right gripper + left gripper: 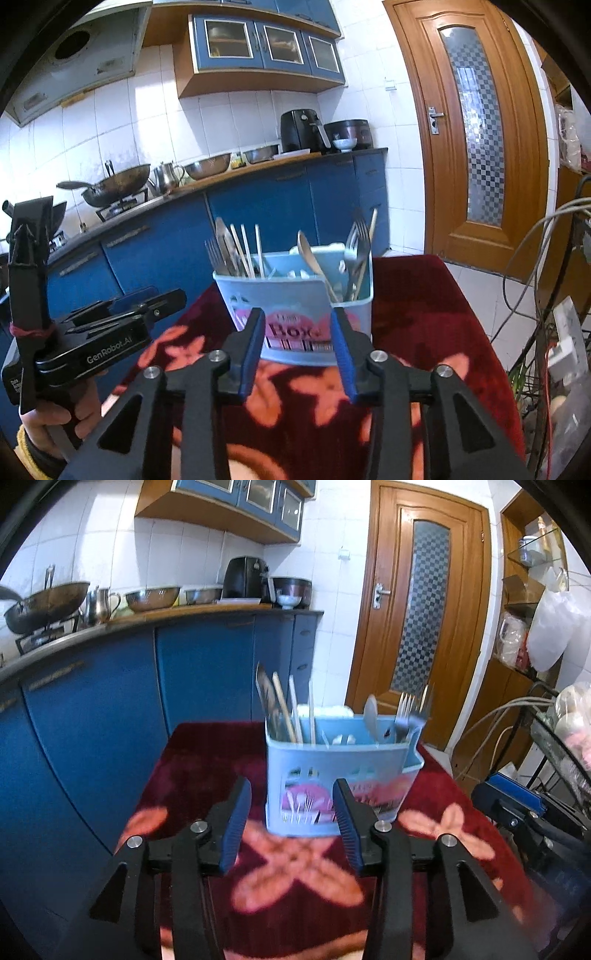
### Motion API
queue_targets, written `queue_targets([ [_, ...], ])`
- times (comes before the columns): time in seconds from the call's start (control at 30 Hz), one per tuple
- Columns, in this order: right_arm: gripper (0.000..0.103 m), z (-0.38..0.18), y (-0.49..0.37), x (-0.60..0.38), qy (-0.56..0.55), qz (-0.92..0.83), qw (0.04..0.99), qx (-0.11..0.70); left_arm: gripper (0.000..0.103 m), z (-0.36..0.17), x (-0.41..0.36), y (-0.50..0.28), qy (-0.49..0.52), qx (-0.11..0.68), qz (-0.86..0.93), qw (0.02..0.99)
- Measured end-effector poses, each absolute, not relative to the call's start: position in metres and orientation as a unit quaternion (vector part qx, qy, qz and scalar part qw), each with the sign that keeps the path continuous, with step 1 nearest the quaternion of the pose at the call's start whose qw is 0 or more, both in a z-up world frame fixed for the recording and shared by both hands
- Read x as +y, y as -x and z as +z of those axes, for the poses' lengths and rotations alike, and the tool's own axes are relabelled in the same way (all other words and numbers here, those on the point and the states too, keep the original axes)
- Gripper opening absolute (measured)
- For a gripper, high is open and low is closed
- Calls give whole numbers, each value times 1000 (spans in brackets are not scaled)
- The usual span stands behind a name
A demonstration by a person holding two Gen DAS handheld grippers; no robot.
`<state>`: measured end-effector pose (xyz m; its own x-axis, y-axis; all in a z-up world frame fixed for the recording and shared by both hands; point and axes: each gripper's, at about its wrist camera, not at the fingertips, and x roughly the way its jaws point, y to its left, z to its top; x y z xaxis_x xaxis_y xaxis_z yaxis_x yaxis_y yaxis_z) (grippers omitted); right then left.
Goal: Organize utensils
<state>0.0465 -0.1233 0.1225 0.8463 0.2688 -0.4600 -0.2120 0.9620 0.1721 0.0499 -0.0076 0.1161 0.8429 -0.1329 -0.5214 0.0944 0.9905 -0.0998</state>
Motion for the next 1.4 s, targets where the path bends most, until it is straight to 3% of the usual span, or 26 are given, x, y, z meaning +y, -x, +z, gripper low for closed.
queue_targets([
  [0.33,63,81,-57,-126,-52,97,957,268,47,67,-16,-69,38,310,-55,948],
  [1.4,69,40,-87,-134,-54,65,958,274,47,26,-24,-100,12,301,-33,953],
])
